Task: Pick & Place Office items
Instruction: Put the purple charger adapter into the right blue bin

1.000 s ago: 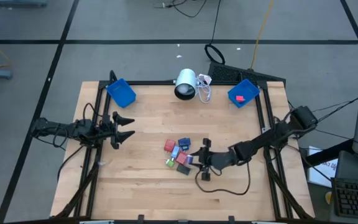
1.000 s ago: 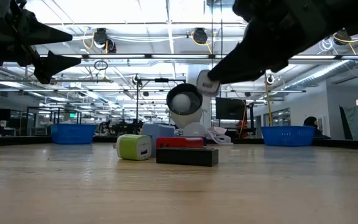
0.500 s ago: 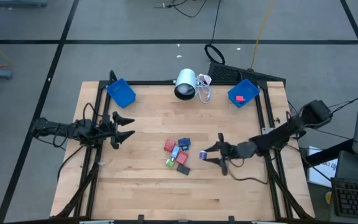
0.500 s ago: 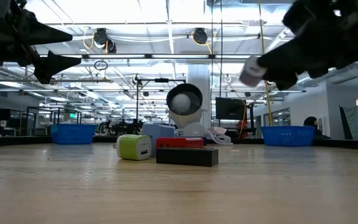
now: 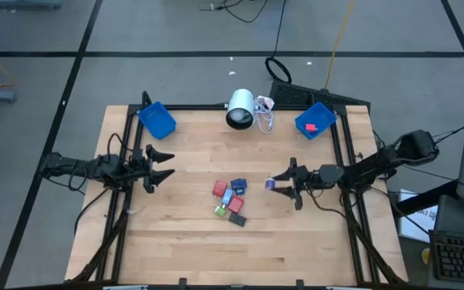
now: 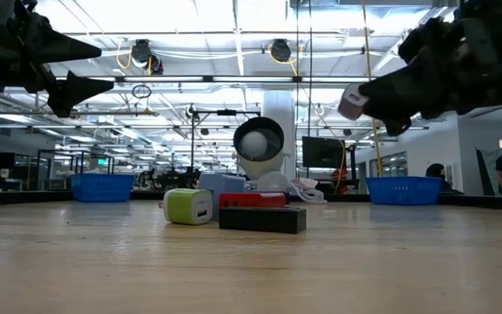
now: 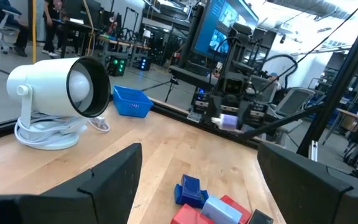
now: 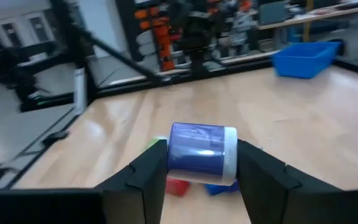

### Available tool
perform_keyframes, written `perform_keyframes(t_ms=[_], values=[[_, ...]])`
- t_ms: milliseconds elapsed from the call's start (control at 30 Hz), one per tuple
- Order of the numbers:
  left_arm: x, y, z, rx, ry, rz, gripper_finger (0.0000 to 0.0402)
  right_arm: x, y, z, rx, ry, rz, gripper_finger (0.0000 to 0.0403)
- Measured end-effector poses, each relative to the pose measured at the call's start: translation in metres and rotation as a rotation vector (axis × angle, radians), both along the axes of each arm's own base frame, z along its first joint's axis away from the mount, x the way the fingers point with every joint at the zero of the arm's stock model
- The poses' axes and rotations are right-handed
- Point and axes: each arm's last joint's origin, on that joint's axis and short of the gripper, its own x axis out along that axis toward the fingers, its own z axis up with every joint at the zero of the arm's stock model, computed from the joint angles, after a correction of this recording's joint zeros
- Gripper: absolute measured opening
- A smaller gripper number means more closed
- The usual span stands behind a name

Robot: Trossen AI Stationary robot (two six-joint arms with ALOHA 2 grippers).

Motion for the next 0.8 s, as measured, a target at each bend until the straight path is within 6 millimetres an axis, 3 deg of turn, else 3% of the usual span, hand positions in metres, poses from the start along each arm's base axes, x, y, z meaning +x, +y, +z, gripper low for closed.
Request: perform_keyframes(t_ms=[800], values=[[0.000,0.000,0.000,0.000,0.000,0.000,0.0324,-0.005,-0.076,0.001,0.007,-0.008,-0.436,0.0151]])
